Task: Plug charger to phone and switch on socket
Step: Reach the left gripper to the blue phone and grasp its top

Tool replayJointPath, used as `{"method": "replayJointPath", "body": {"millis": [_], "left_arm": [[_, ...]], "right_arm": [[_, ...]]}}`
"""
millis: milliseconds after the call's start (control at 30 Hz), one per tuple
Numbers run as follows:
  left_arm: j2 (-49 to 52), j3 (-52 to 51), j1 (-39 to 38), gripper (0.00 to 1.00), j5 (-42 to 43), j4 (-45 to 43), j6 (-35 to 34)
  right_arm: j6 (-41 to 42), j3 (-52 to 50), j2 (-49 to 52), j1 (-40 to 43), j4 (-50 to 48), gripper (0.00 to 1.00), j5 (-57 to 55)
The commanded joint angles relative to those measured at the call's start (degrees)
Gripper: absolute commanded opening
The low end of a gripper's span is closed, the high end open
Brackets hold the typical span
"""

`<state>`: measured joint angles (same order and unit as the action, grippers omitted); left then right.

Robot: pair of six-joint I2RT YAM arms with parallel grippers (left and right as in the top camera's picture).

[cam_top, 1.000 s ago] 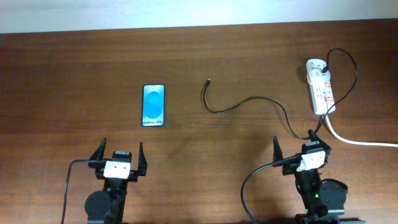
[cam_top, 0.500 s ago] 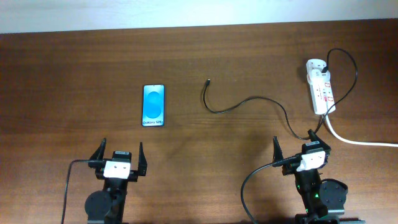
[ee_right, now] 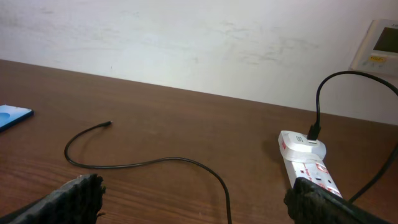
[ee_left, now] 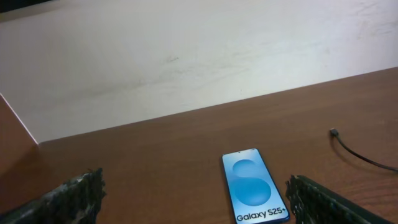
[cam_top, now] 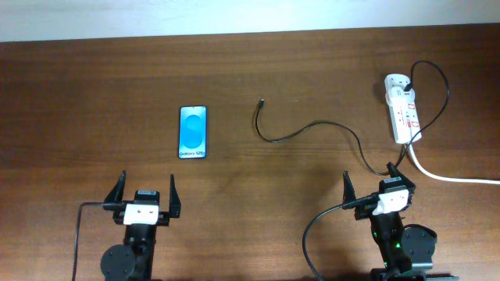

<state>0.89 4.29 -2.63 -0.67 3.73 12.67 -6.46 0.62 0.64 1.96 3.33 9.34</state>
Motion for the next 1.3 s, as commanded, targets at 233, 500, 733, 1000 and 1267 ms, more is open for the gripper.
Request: {"method": "replayJointPath", "body": {"millis": [233, 500, 733, 1000, 1267], "left_arm": [[9.1, 8.1, 0.3, 0.99, 3.5, 0.0, 0.7], [38.8, 32.0, 0.3, 0.99, 6.0, 7.7, 0.7], [62.1, 47.7, 0.3, 0.99, 17.0, 14.2, 0.7], [87.8, 79.0, 0.3, 0.99, 18.1, 40.2, 0.7], [105.0, 96.2, -1.8, 0.99, 24.0, 55.1, 0.0]], "right_arm": [[-0.2, -0.3, -0.3, 0.3, 0.3, 0.98, 0.7], [-0.2, -0.3, -0.3, 0.3, 0.3, 0.98, 0.7], [-0.2, -0.3, -0.3, 0.3, 0.3, 0.98, 0.7], [-0.2, -0.3, -0.3, 0.3, 0.3, 0.98, 0.7], [-0.2, -0.3, -0.3, 0.3, 0.3, 0.98, 0.7]]}}
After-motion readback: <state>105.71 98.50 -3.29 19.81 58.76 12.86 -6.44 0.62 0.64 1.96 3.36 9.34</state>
